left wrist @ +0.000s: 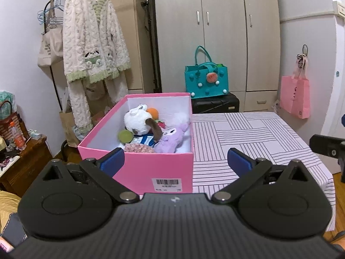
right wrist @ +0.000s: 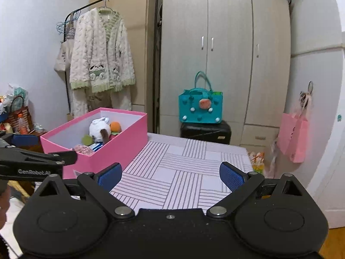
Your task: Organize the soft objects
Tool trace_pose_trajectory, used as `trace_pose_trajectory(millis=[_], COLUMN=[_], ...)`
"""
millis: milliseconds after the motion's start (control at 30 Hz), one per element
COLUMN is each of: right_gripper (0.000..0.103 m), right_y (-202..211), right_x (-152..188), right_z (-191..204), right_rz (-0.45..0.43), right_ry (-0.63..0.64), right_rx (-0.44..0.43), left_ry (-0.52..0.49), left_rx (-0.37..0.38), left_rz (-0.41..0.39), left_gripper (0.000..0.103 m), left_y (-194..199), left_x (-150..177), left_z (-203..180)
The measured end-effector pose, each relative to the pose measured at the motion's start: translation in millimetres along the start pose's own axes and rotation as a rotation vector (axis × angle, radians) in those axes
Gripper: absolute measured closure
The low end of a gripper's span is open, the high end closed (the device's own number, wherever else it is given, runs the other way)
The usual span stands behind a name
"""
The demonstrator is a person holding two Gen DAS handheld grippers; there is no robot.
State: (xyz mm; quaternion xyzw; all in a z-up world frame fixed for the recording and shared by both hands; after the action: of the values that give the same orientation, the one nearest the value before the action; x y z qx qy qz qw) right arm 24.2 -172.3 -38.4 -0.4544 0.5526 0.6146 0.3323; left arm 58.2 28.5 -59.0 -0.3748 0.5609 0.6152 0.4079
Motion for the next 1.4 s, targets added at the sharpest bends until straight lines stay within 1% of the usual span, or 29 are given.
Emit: trace_pose_trajectory(millis=[100,267,467,767,967,1100,1267,1400], right_gripper=[0.004,0.004,0.004,0.004,0.004,0.004,0.004,0.004], right_y=[-1.1,-1.9,-1.6,-2.6,-0.7,-1.9,-6.8,-6.2], right_x=[1.7,2.8,3.9,8.6,9.8,11.8,15.9,16.8], right_z=[-0.3,-2.1,-4.6,-7.5,-8.4,-9.1,-8.2,-8.0], right_rz=[-0.012,-0.024,-0.034,-0.023,-0.023,-0.016,-0.002,-0.005], right_ry=[0.009,-0.009,-0.008,0.009,0.007,0.006,0.006,0.013], right_rx=[0.024,0.013,0.053,0.123,0.125,0.125,0.129,0.14], left_ry=[0.003,0.004,-0.015,-0.02,-0.03,-0.051,-0.037,-0.035], left_rx=[-0.011,-0.02,-0.045,-0.015,-0.016,-0.031,-0.045,-0.038], left_rz=[0.004,0.007,0.015,0.03,0.021,0.024,0.015,0.02], left_gripper=[0.0,0.0,0.0,0.0,0.0,0.0,0.0,0.0], left_y=[-1.1,-1.9,-2.7,-3.9,-2.7,-2.2,-1.5,-2.8], left_x=[1.8,4.5,8.5,12.5,13.9,15.3,14.1,14.2], left_z=[2.5,4.5,4.1,-4.2,-7.5,-8.3,-4.7,-5.2])
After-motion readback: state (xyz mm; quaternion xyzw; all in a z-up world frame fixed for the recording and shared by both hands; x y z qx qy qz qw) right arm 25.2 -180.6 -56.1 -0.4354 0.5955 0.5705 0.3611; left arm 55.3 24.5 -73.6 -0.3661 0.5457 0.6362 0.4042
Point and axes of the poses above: each gripper's, at about its wrist camera, not at the fingertips, and y roughly against the way its jaws point, z to its left, x to its underside, the point moved 7 cm from there along -y, roughly the way its jaws point, and after that the axes turned 4 degrees about -x, right-handed, at the moved point
